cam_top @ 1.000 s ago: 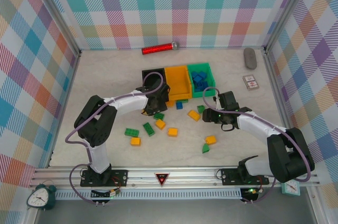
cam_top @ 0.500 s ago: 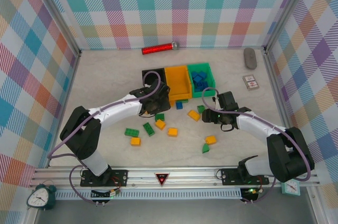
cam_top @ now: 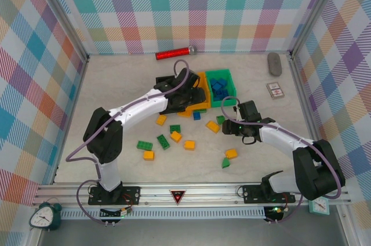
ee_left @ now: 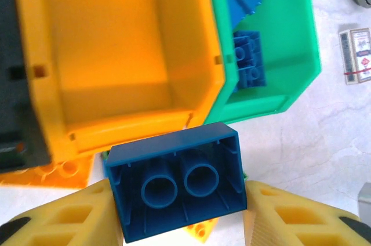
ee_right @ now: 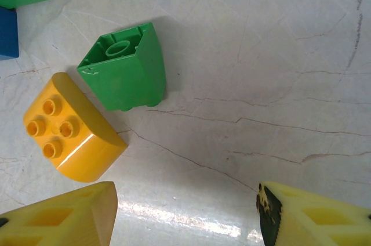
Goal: Sort the legos into containers by color
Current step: Place the lego in the container.
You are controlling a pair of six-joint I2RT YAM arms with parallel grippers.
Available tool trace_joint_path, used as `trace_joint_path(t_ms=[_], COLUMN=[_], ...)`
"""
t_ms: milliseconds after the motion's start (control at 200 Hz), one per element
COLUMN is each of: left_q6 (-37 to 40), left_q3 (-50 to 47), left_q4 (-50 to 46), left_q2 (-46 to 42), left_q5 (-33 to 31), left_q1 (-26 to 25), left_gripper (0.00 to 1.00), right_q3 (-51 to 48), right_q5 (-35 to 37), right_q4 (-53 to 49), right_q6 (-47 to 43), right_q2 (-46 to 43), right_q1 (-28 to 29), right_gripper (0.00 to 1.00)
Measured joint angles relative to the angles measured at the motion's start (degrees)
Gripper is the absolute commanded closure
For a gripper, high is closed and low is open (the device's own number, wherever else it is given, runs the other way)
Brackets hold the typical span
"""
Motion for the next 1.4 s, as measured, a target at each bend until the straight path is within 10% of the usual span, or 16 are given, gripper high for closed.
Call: trace_joint_path(t_ms=[820,1400], left_q6=[1.88,-1.68], left_q3=[42.73,33.29], left_q4=[-1.11,3.28], left_q2=[31.26,27.36], left_q5=[7.37,10.03], left_q1=[0.48,1.29], left_gripper=[0.47,0.20], right_q3=[0.00,0.00], right_q5=[0.55,0.74], right_q4=[-0.02,-0.02], right_q6=[0.00,0.00], right_q2=[0.02,0.33], right_q1=[0.00,0.11], right_gripper=[0.35,0.35])
